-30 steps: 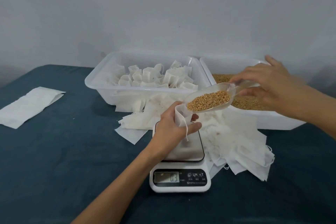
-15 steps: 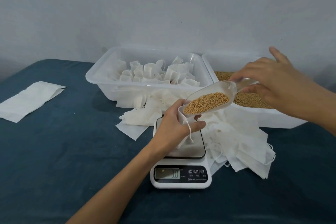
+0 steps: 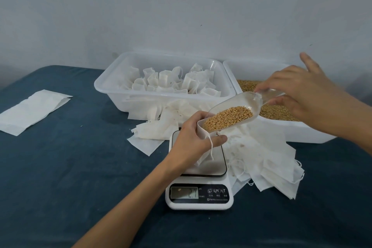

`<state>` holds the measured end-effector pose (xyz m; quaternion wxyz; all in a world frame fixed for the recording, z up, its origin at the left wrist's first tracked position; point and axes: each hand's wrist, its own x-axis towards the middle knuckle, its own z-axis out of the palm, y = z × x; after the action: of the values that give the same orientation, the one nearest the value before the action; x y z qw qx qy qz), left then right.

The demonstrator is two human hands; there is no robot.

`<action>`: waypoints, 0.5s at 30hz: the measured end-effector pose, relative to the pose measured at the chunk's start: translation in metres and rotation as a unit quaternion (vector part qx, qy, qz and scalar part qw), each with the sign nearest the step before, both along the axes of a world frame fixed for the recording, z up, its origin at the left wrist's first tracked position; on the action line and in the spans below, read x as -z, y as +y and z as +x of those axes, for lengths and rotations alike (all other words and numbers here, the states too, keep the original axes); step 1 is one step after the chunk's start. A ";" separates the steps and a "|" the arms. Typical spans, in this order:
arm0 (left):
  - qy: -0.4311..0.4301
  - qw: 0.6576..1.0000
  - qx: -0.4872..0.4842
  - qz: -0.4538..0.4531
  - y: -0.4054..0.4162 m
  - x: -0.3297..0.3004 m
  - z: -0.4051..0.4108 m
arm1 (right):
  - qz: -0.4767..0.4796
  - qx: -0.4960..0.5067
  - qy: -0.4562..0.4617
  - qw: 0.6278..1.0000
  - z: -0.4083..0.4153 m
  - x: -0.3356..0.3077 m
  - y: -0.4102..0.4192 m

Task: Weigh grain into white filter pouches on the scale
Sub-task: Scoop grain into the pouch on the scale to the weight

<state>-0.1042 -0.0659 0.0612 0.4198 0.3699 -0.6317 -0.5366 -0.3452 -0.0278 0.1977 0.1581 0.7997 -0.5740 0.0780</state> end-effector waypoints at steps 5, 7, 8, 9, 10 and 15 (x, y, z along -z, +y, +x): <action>-0.001 1.000 -0.002 0.003 -0.001 0.002 0.000 | 0.002 -0.002 0.001 1.000 -0.001 0.002 -0.001; -0.003 1.000 -0.003 0.002 -0.002 0.002 0.000 | 0.006 0.003 0.002 1.000 -0.001 0.002 -0.001; -0.004 1.000 -0.002 0.002 -0.002 0.003 0.000 | 0.008 0.006 0.003 1.000 0.000 0.002 0.000; -0.003 1.000 -0.003 0.003 -0.002 0.003 0.000 | 0.011 0.009 0.004 1.000 0.000 0.003 0.000; -0.003 1.000 -0.004 0.004 -0.002 0.003 0.000 | 0.013 0.011 0.005 1.000 0.000 0.002 0.000; 0.005 1.000 0.004 0.012 -0.003 0.004 0.000 | 0.016 0.018 0.003 1.000 0.002 0.001 0.003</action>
<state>-0.1043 -0.0690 0.0572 0.4164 0.3695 -0.6243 -0.5480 -0.3430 -0.0251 0.1968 0.1484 0.7918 -0.5890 0.0639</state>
